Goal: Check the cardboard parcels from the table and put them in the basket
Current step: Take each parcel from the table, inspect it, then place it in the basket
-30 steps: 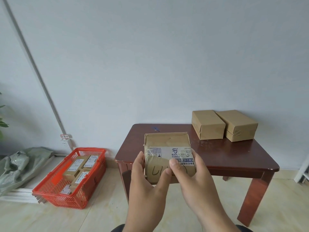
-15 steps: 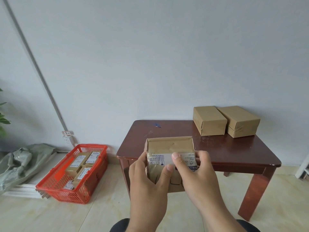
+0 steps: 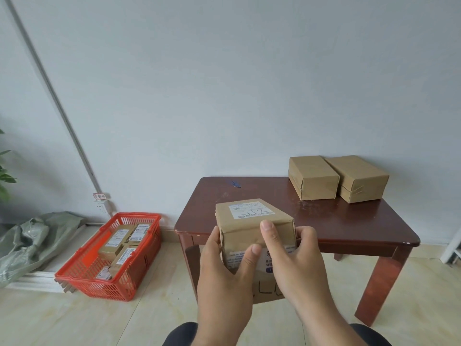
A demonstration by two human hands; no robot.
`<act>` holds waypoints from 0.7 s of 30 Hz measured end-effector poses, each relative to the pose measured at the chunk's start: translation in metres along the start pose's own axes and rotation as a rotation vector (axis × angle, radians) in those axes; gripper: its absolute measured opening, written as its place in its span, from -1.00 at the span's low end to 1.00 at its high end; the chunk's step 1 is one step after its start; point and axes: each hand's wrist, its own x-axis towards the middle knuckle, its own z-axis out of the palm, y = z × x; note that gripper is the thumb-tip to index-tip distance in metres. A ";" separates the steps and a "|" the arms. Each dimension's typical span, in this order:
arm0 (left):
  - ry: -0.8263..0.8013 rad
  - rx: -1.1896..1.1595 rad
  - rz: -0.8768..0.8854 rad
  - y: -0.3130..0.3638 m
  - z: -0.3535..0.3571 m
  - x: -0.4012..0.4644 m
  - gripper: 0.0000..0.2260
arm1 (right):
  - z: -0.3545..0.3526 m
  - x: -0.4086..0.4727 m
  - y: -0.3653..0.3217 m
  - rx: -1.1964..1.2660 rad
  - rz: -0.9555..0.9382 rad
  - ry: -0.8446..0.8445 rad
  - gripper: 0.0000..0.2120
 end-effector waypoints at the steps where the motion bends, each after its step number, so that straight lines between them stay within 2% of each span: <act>1: 0.001 0.008 -0.006 -0.002 0.001 0.000 -0.36 | -0.001 0.000 -0.002 0.001 0.013 -0.011 -0.31; 3: -0.001 -0.005 -0.013 -0.003 0.000 0.001 -0.37 | -0.003 -0.002 -0.003 -0.003 0.020 -0.025 -0.35; 6: 0.023 -0.064 -0.031 0.006 -0.004 0.007 -0.48 | -0.003 -0.010 0.002 -0.033 -0.025 -0.012 -0.38; 10: 0.044 -0.119 -0.069 0.022 -0.008 0.012 -0.58 | -0.001 -0.018 0.005 -0.055 -0.096 -0.002 -0.33; 15: 0.057 -0.121 -0.082 0.019 -0.005 0.007 -0.72 | 0.000 -0.015 0.001 0.012 -0.006 -0.053 -0.38; 18: 0.064 -0.116 -0.074 0.011 -0.002 0.001 -0.69 | -0.001 -0.011 -0.002 0.078 0.028 -0.060 -0.42; 21: 0.043 -0.156 -0.087 0.013 0.000 -0.001 -0.54 | -0.005 -0.006 -0.003 0.030 -0.006 -0.048 -0.46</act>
